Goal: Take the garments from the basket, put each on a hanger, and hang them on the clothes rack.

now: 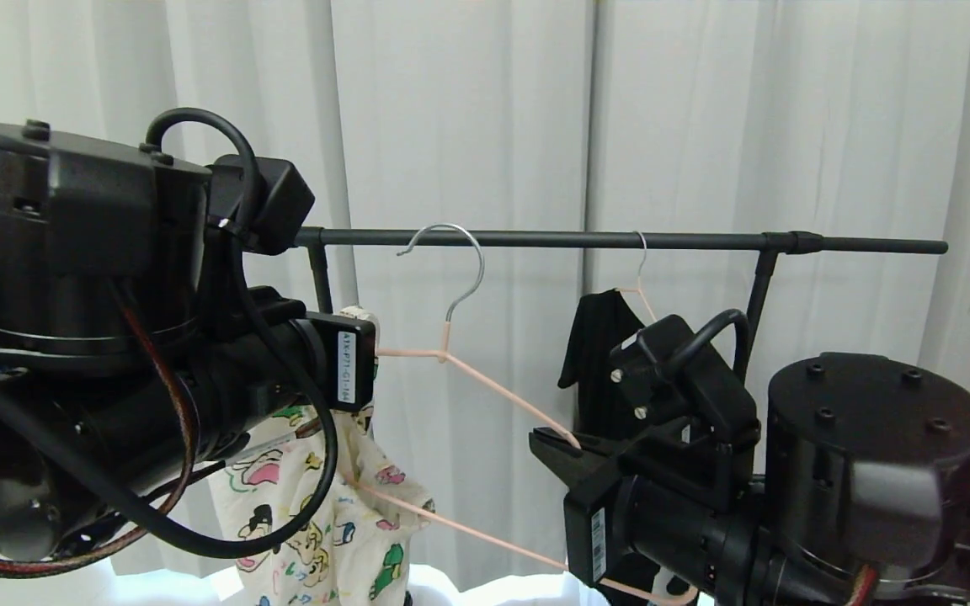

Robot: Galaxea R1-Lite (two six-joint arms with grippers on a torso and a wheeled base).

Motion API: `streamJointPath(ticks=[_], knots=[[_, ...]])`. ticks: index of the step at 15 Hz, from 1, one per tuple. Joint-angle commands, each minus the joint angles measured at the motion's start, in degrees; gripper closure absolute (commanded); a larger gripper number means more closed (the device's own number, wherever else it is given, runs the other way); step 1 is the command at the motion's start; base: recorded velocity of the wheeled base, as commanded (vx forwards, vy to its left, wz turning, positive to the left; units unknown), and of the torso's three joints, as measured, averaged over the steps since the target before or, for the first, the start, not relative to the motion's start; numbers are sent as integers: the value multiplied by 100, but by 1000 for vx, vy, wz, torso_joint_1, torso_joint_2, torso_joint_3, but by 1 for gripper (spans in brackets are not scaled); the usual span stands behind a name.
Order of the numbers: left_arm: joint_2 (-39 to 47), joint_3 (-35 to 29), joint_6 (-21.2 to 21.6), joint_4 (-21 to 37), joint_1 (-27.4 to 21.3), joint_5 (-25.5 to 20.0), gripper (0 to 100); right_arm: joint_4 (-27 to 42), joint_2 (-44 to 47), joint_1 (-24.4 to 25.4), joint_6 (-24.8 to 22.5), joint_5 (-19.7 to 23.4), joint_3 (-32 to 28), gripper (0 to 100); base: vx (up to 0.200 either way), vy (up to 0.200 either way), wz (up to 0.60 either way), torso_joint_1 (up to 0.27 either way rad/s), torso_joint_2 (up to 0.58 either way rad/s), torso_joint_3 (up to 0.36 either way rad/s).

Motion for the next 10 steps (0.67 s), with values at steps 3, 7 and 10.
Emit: streamJointPath(ticks=[3, 7, 10], knots=[[-7, -250, 1, 1, -147, -2, 100, -143, 434, 129, 19, -1, -150, 100, 0, 0, 0, 0, 0, 0], [-24, -285, 1, 1, -437, -2, 100, -170, 645, 120, 19, -10, -440, 100, 0, 0, 0, 0, 0, 0], [-112, -276, 1, 1, -428, -2, 100, -170, 636, 85, 45, -204, -431, 100, 0, 0, 0, 0, 0, 0]])
